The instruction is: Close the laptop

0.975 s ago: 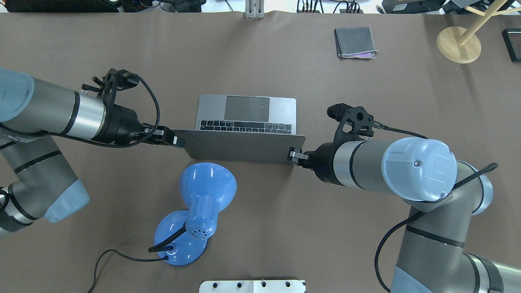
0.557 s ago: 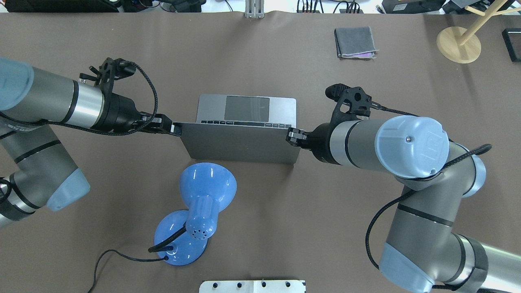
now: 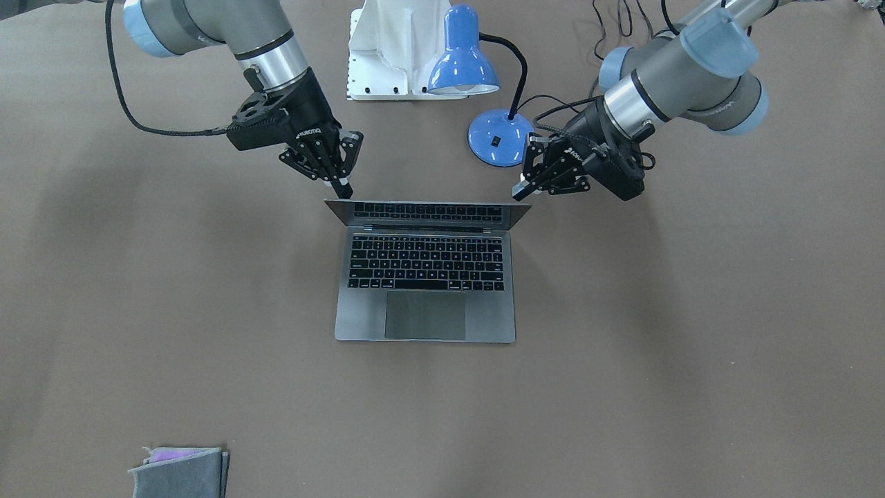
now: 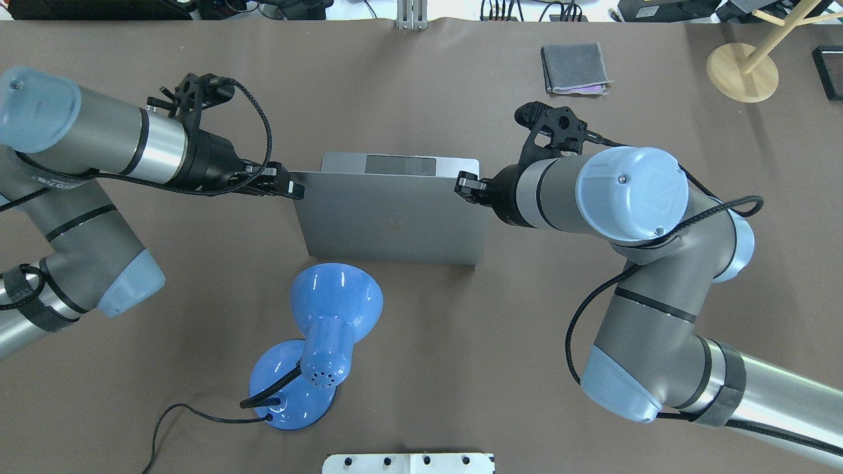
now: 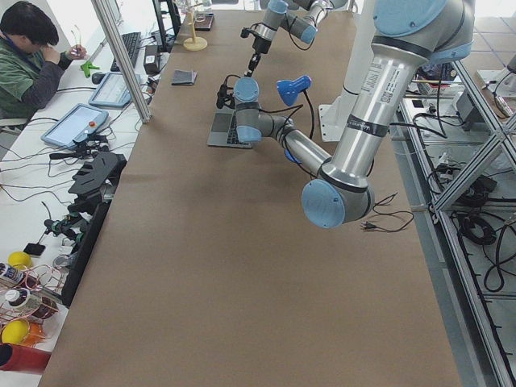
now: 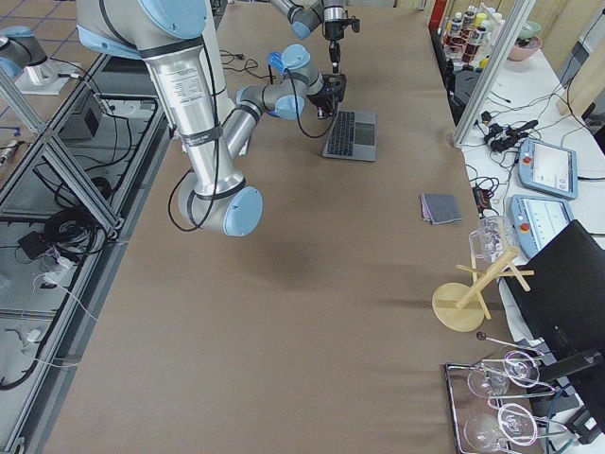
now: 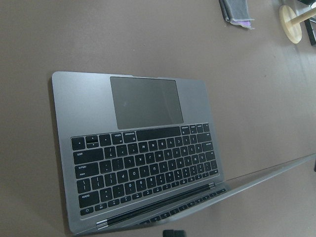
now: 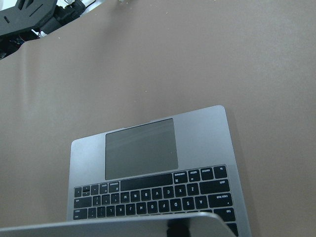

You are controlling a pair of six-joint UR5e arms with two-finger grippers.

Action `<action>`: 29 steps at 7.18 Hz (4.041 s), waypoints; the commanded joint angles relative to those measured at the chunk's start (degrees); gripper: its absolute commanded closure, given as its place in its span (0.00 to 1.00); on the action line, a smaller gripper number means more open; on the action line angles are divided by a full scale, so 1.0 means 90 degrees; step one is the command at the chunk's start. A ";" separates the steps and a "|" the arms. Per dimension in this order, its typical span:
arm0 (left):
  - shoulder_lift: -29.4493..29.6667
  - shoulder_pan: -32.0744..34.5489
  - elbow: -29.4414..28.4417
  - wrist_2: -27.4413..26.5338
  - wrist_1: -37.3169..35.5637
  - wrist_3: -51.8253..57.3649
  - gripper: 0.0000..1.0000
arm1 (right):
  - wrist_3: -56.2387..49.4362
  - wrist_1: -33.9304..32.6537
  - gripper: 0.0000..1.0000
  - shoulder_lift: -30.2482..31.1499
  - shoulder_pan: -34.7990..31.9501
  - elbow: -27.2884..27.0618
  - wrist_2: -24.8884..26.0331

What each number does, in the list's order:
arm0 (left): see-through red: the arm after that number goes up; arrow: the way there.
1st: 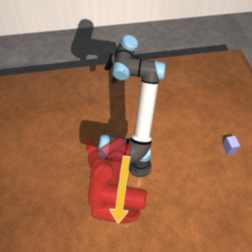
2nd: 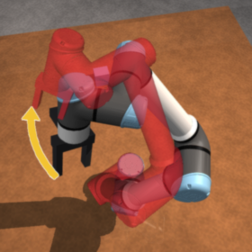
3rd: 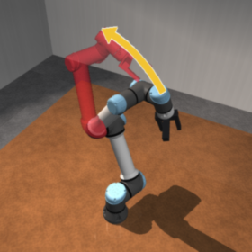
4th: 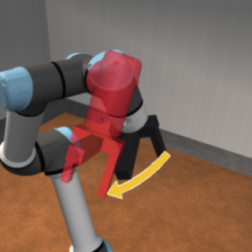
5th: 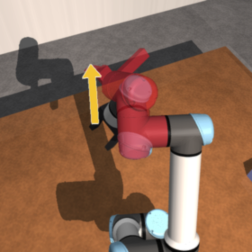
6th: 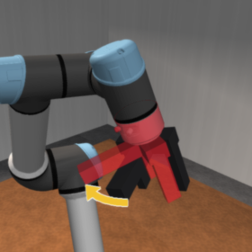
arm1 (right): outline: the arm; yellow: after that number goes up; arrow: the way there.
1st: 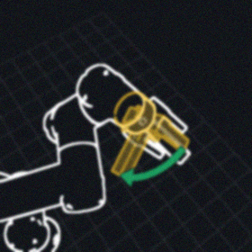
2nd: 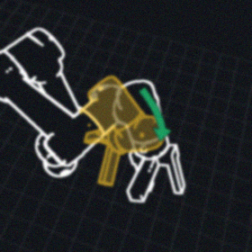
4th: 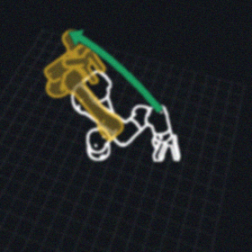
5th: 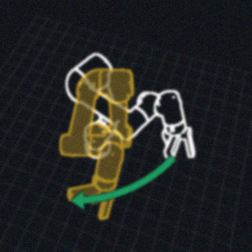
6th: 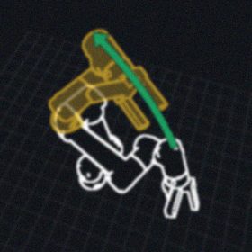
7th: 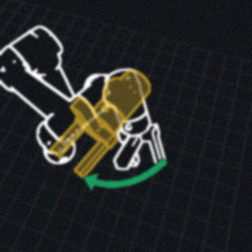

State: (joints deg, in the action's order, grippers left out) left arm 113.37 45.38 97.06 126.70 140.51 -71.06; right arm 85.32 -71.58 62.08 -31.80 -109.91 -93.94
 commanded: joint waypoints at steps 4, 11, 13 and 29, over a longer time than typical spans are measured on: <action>0.0840 0.0066 -0.1523 -0.1009 0.0012 0.0073 1.00 | -0.0212 0.0063 1.00 -0.0880 -0.0382 0.1613 -0.0012; 0.1339 -0.0345 -0.2484 -0.1997 0.0003 0.0180 1.00 | -0.0359 0.0385 1.00 -0.1234 -0.0402 0.2565 -0.0022; 0.1300 -0.0045 -0.1843 -0.1165 -0.0626 0.0171 1.00 | -0.0368 0.0288 1.00 -0.1147 -0.0945 0.2001 -0.1010; -0.2761 0.5436 0.0433 0.0591 -0.6648 0.9262 0.00 | -0.9880 -0.4020 0.00 0.3483 -0.6183 0.0094 -0.4191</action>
State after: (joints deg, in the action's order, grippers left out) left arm 91.08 93.94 98.68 132.43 79.39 12.27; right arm -3.59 -107.95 92.88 -87.39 -108.79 -131.40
